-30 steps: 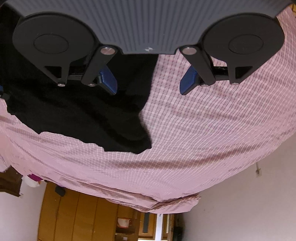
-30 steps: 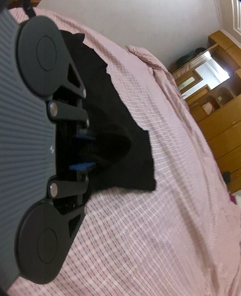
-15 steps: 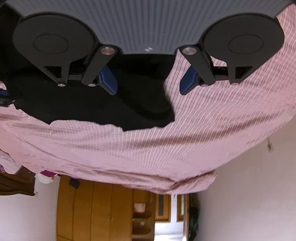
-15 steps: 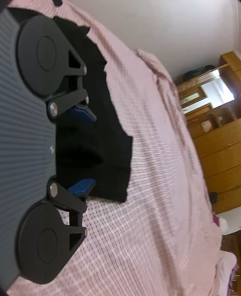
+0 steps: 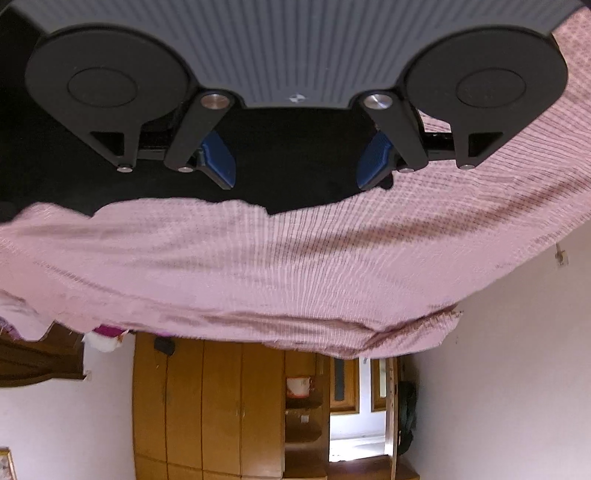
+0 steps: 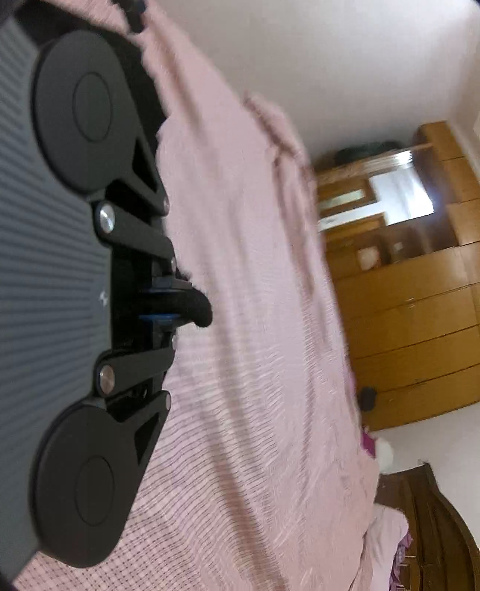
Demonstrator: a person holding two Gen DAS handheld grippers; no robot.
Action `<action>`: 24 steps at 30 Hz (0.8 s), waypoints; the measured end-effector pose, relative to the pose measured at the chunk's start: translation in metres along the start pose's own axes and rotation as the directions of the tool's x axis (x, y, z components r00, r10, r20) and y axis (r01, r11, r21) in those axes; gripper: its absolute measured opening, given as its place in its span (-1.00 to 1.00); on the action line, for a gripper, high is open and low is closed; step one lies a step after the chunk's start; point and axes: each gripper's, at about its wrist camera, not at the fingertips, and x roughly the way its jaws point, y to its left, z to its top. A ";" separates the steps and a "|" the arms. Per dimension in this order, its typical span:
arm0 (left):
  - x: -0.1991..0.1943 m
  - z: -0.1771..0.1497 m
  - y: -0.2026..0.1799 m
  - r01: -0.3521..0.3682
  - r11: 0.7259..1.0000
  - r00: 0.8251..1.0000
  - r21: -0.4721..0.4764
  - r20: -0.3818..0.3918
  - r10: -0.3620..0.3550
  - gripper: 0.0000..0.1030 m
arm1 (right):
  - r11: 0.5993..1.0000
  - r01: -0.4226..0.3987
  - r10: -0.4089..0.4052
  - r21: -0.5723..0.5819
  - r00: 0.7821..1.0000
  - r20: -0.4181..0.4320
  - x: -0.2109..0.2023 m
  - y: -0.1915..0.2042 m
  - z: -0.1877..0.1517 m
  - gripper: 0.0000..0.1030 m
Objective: Fold small clothes
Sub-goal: 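Carry the held cardigan side over the body with the right tool, then open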
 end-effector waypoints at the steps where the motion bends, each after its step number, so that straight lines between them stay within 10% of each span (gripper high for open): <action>1: 0.010 -0.003 0.000 -0.020 1.000 1.000 0.002 -0.018 0.020 0.50 | 1.000 0.009 -0.009 0.004 0.999 -0.035 0.009 -0.003 -0.004 -0.74; 6: 0.054 -0.026 0.014 -0.083 0.996 0.986 -0.042 -0.145 0.076 0.53 | 0.998 0.052 -0.048 0.039 0.996 -0.079 0.030 -0.019 -0.030 -0.69; 18: 0.056 -0.027 0.017 -0.076 0.996 0.988 -0.050 -0.142 0.068 0.58 | 0.999 0.033 -0.032 0.040 0.999 -0.038 -0.026 -0.011 -0.011 -0.48; 24: 0.056 -0.026 0.018 -0.079 0.996 0.985 -0.049 -0.157 0.070 0.64 | 0.997 0.055 -0.046 0.060 0.988 -0.146 -0.001 -0.024 -0.043 -0.48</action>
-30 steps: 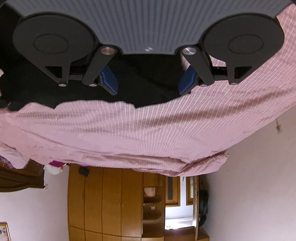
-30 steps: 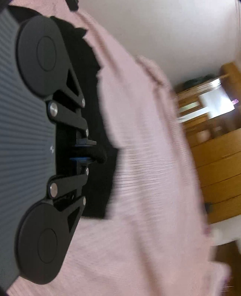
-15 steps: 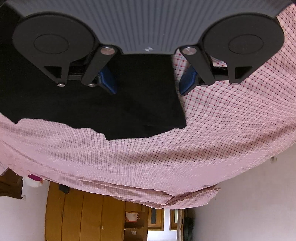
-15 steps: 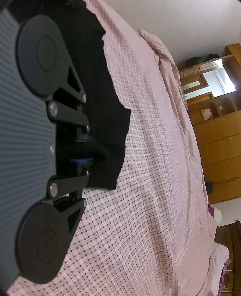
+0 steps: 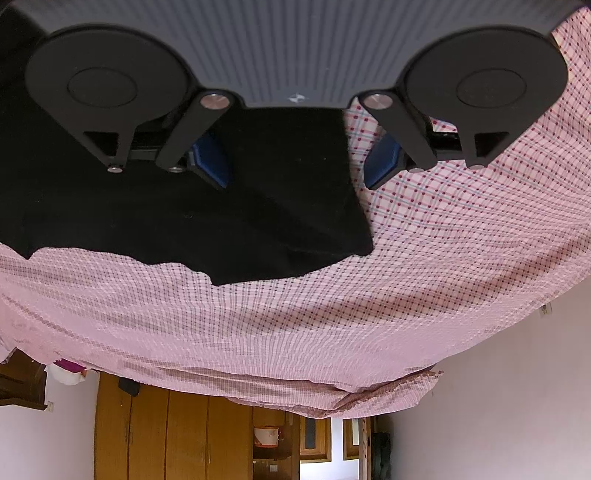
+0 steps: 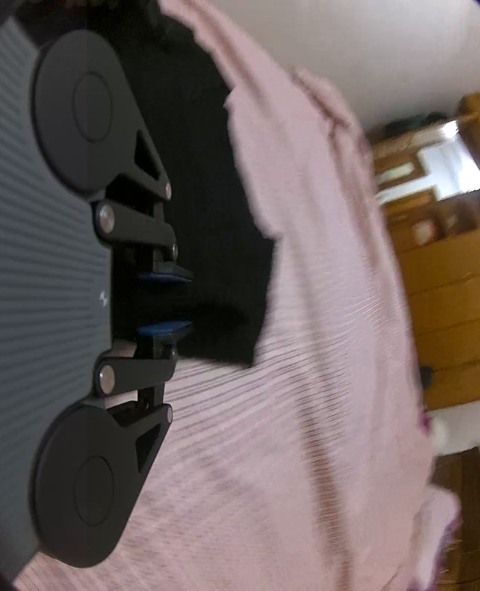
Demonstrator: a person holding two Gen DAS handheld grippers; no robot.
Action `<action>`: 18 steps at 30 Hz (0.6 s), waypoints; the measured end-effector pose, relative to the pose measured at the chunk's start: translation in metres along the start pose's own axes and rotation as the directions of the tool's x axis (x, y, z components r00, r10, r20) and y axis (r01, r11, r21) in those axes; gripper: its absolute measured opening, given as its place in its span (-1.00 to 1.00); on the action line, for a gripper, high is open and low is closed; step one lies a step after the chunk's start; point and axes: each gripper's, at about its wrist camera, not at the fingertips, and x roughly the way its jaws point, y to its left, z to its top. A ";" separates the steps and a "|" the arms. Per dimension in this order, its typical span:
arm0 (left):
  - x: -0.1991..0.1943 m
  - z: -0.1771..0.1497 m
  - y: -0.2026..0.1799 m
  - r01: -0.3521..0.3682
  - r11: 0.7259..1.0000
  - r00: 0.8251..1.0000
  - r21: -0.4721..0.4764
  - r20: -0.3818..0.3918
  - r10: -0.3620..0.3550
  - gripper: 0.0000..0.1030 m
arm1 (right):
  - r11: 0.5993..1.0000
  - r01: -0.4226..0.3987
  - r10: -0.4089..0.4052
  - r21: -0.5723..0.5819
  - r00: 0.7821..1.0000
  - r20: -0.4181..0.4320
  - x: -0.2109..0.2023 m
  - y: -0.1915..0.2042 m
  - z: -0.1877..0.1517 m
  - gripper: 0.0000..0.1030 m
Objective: Fold small clothes
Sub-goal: 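Carry the held cardigan side over the body with the right tool, then open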
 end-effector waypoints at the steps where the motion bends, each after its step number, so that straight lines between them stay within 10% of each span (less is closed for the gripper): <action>1: -0.002 0.001 0.000 -0.005 1.000 1.000 0.000 -0.003 0.005 0.64 | 1.000 -0.013 0.012 0.018 1.000 0.025 0.000 -0.003 -0.004 -0.47; 18: -0.146 -0.013 0.020 0.012 1.000 1.000 0.001 0.000 -0.012 0.65 | 0.994 -0.105 0.104 0.005 0.991 0.088 -0.131 0.019 -0.007 0.04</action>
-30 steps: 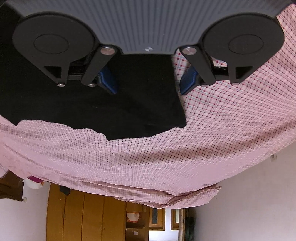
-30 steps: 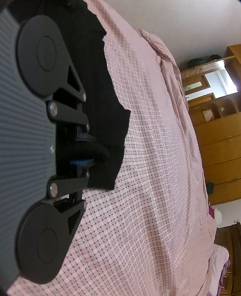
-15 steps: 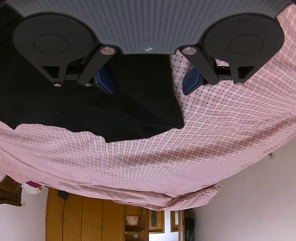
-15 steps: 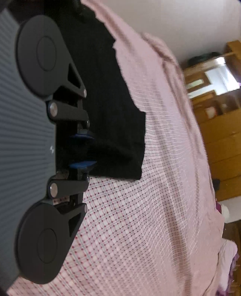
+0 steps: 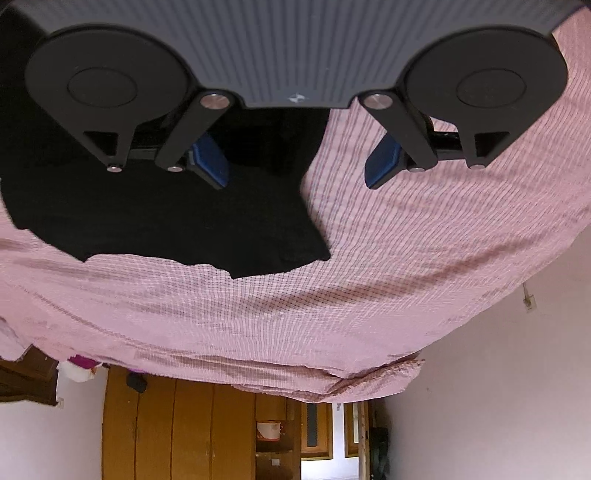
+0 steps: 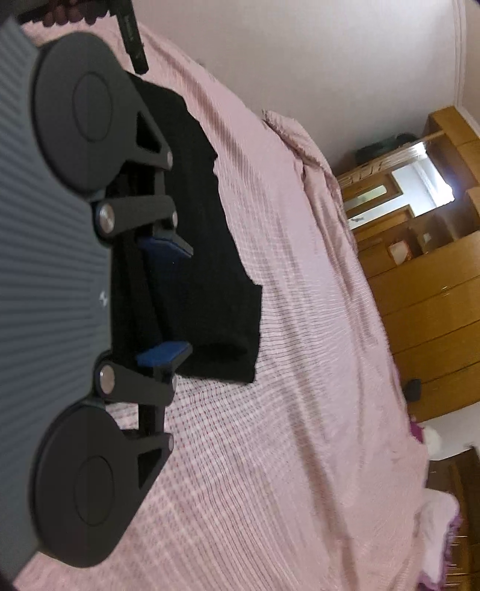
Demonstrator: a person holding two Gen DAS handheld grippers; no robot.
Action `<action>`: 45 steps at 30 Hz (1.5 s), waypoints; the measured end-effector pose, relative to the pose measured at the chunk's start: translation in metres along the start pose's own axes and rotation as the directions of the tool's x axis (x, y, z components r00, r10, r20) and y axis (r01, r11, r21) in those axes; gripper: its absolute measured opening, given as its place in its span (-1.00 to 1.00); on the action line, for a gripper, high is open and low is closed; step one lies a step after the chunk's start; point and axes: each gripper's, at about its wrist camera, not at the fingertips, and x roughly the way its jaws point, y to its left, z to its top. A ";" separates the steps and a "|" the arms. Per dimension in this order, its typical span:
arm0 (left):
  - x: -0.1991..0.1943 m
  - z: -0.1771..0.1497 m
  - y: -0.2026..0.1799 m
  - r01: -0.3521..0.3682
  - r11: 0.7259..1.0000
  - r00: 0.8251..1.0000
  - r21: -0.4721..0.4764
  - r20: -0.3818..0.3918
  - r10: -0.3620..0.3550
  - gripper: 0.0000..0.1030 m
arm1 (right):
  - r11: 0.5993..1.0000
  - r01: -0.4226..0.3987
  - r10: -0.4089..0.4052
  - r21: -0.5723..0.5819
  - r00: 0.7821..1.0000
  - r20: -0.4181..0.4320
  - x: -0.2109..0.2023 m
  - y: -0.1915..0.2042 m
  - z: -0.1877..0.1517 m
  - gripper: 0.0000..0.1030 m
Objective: Fold small clothes
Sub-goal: 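Carry the held cardigan side over the body with the right tool, then open, then close both tools on the cardigan hem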
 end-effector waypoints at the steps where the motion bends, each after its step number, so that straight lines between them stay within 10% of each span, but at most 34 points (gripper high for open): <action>1: -0.010 -0.004 0.003 0.006 1.000 1.000 -0.010 -0.007 -0.006 0.65 | 1.000 0.006 -0.006 -0.006 1.000 -0.005 -0.010 0.002 -0.002 0.04; 9: -0.064 -0.045 0.020 0.034 0.995 0.997 -0.095 -0.064 -0.041 0.67 | 0.997 0.045 -0.052 -0.067 0.994 -0.097 -0.057 0.016 -0.042 0.04; 26: -0.086 -0.135 0.009 0.040 0.999 0.980 0.029 -0.198 -0.033 0.71 | 0.970 0.166 -0.205 -0.176 0.951 -0.232 -0.051 0.024 -0.111 0.01; 37: -0.096 -0.153 0.015 0.252 0.967 0.932 -0.042 -0.259 -0.254 0.68 | 0.982 0.128 -0.158 -0.139 0.959 -0.234 -0.074 0.002 -0.122 -0.02; 42: -0.098 -0.164 0.019 0.352 0.926 0.879 -0.135 -0.292 -0.376 0.26 | 0.998 0.056 -0.063 -0.035 0.959 -0.275 -0.080 -0.002 -0.126 -0.01; 45: -0.099 -0.168 0.018 0.344 0.927 0.880 -0.148 -0.293 -0.374 0.22 | 0.999 0.025 -0.030 -0.019 0.953 -0.300 -0.076 0.003 -0.127 0.00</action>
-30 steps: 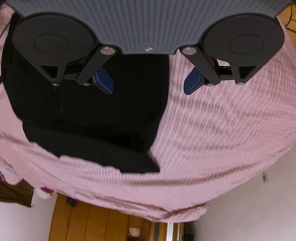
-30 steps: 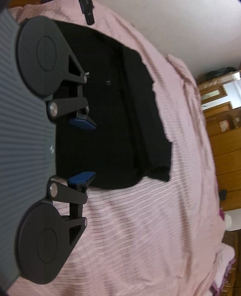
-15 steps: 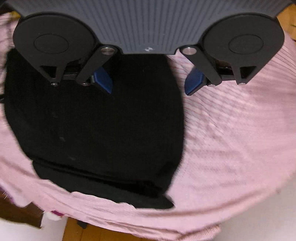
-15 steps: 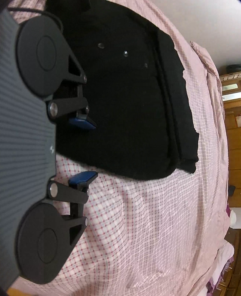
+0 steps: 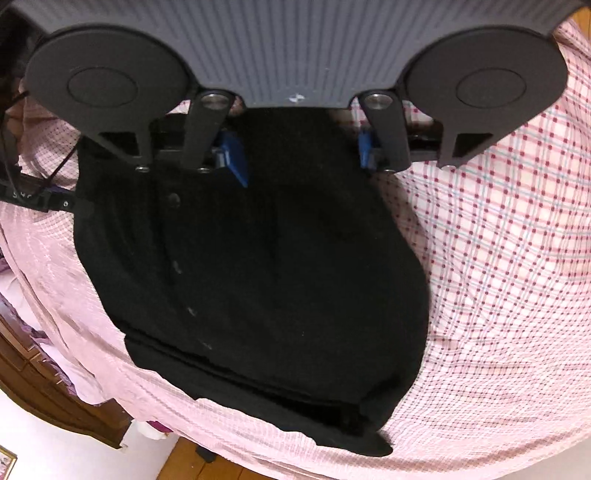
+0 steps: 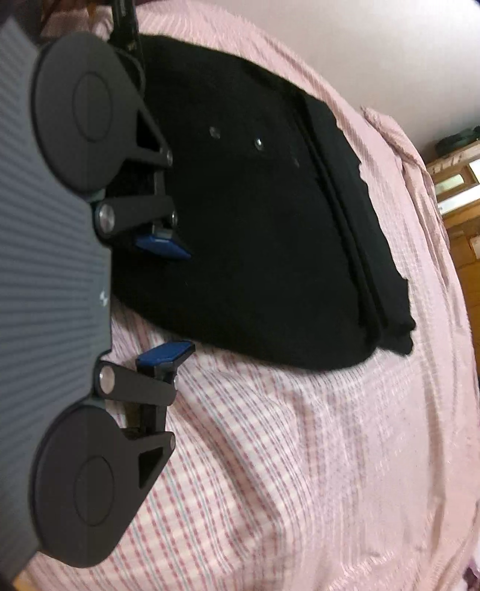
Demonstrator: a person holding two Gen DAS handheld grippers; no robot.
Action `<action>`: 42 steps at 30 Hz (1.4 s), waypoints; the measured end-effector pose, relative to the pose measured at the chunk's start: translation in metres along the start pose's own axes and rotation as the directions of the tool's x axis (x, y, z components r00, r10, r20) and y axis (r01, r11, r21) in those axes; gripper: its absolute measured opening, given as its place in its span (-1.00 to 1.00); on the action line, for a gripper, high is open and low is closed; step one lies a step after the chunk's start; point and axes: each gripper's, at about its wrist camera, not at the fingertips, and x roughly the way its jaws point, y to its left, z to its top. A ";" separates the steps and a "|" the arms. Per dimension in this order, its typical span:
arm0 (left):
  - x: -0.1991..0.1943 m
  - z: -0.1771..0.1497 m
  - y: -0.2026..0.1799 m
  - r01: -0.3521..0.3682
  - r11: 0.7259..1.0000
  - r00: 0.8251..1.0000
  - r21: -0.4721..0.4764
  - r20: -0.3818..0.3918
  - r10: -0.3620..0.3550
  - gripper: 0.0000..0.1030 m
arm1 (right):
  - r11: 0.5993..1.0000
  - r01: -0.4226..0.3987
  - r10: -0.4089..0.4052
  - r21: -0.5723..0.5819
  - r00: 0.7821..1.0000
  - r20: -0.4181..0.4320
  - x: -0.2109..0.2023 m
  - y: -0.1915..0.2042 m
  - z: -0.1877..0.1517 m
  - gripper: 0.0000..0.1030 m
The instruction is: Fold small clothes
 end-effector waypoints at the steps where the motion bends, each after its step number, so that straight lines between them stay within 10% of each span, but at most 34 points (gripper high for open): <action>1: 0.000 0.000 0.000 -0.004 1.000 1.000 -0.002 0.001 0.004 0.22 | 1.000 -0.008 0.008 0.005 1.000 -0.008 0.002 0.001 0.000 0.00; 13: 0.032 0.012 -0.005 0.039 0.999 0.999 -0.004 0.023 -0.039 0.25 | 0.994 -0.088 0.093 0.058 0.992 -0.085 0.025 0.008 -0.004 0.06; 21: 0.051 0.017 -0.017 0.147 0.989 0.988 0.030 -0.052 -0.146 0.71 | 0.988 -0.139 0.146 0.073 0.985 -0.094 0.029 0.006 -0.008 0.03; 26: 0.051 0.018 0.008 0.172 0.977 0.984 -0.127 -0.016 -0.175 -0.44 | 0.973 -0.196 0.206 0.122 0.976 -0.076 0.026 -0.006 -0.011 -0.47; 29: 0.053 0.020 0.019 0.221 0.955 0.973 -0.197 -0.015 -0.229 -0.69 | 0.959 -0.250 0.257 0.132 0.966 -0.036 0.019 -0.013 -0.013 -0.62; 42: 0.025 0.050 0.026 0.446 0.857 0.892 -0.259 0.203 -0.403 -0.82 | 0.830 -0.527 0.486 0.183 0.844 0.229 -0.013 -0.030 0.008 -0.75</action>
